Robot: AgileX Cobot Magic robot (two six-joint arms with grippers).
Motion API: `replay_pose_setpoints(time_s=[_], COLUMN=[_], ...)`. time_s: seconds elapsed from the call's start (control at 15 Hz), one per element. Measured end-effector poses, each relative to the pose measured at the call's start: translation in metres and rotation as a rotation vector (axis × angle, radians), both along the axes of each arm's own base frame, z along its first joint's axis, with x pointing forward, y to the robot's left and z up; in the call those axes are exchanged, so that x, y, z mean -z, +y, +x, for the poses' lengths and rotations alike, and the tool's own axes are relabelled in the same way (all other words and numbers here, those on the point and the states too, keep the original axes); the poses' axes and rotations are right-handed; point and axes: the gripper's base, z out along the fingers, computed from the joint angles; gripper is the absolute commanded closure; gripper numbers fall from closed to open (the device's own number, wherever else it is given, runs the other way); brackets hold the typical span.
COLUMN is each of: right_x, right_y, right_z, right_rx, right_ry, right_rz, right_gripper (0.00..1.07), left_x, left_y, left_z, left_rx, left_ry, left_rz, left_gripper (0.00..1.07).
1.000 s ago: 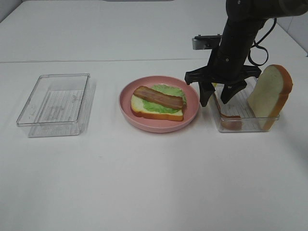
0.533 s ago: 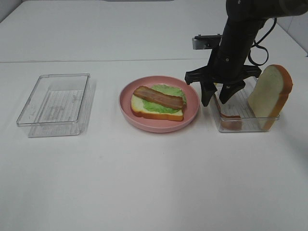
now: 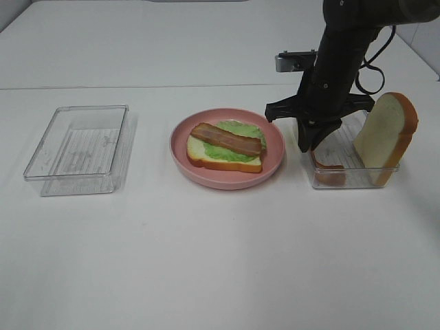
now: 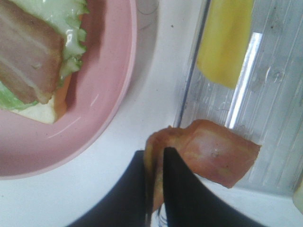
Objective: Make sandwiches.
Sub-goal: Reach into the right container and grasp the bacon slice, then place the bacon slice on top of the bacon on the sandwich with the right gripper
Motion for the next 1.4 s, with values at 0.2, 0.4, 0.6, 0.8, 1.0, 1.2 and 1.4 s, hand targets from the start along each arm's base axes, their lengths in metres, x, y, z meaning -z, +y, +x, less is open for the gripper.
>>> replay_pose_setpoints(time_s=[0.2, 0.4, 0.6, 0.8, 1.0, 1.2, 1.4], right_x=[0.000, 0.000, -0.010, -0.042, -0.091, -0.117, -0.115], right_y=[0.000, -0.001, -0.001, -0.003, 0.000, 0.018, 0.034], right_z=[-0.001, -0.002, -0.003, -0.009, -0.021, -0.026, -0.020], right_rx=[0.000, 0.000, 0.004, 0.026, 0.053, 0.047, 0.048], right_ry=[0.008, 0.020, 0.004, -0.053, -0.153, -0.202, -0.211], right_rz=[-0.003, -0.007, -0.001, 0.022, 0.136, 0.397, 0.585], right_gripper=[1.07, 1.07, 1.07, 1.07, 1.07, 1.07, 1.07], left_x=[0.000, 0.000, 0.000, 0.000, 0.000, 0.000, 0.000], left_y=[0.000, 0.000, 0.000, 0.000, 0.000, 0.000, 0.000], left_z=[0.000, 0.000, 0.000, 0.000, 0.000, 0.000, 0.000], left_rx=[0.000, 0.000, 0.000, 0.000, 0.000, 0.000, 0.000], left_ry=[0.000, 0.000, 0.000, 0.000, 0.000, 0.000, 0.000], left_rz=[0.000, 0.000, 0.000, 0.000, 0.000, 0.000, 0.000], left_gripper=[0.04, 0.04, 0.04, 0.04, 0.04, 0.04, 0.04])
